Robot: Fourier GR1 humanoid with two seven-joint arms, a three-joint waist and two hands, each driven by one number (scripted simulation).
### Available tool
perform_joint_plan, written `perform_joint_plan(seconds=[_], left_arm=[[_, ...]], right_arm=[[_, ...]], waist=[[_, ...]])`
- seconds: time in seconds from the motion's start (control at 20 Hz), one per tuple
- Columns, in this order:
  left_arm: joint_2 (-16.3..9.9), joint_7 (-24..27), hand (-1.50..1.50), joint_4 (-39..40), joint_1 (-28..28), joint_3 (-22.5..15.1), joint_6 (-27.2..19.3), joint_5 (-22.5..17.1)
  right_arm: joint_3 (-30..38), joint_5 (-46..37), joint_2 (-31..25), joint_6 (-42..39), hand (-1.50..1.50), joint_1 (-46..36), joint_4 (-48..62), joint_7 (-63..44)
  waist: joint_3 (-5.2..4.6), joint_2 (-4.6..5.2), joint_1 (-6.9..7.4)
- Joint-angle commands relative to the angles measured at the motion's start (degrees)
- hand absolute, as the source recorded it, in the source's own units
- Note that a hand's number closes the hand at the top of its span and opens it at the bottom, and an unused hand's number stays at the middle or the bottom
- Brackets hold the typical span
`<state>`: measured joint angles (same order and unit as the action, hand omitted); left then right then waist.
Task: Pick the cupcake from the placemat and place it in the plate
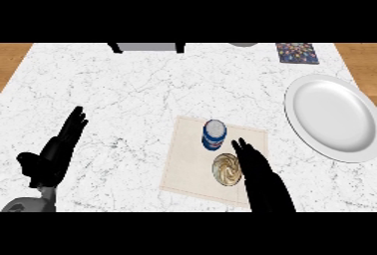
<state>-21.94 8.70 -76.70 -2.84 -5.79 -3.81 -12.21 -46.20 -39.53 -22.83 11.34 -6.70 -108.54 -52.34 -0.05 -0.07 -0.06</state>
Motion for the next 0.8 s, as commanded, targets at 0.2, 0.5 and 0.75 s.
perform_joint_plan(seconds=[0.2, 0.5, 0.75], left_arm=[[2.5, -0.1, 0.00, 1.7, -2.1, 0.6, 0.2, 2.6], [4.7, -0.1, 0.00, 3.4, -2.9, 3.1, 1.3, 4.5], [5.1, 2.1, 0.00, 8.3, -4.6, 4.7, 3.0, 5.8]], right_arm=[[1.9, -1.7, 7.0, -12.1, -1.50, -4.7, 5.2, -7.7], [6.4, -3.0, 7.6, -12.6, -1.50, -0.7, 10.4, 2.3], [7.4, -7.0, 11.6, -11.7, -1.50, -2.3, 18.1, 4.3]], waist=[[0.03, 0.07, 0.16], [0.05, 0.07, 0.04], [0.04, 0.13, -0.04]])
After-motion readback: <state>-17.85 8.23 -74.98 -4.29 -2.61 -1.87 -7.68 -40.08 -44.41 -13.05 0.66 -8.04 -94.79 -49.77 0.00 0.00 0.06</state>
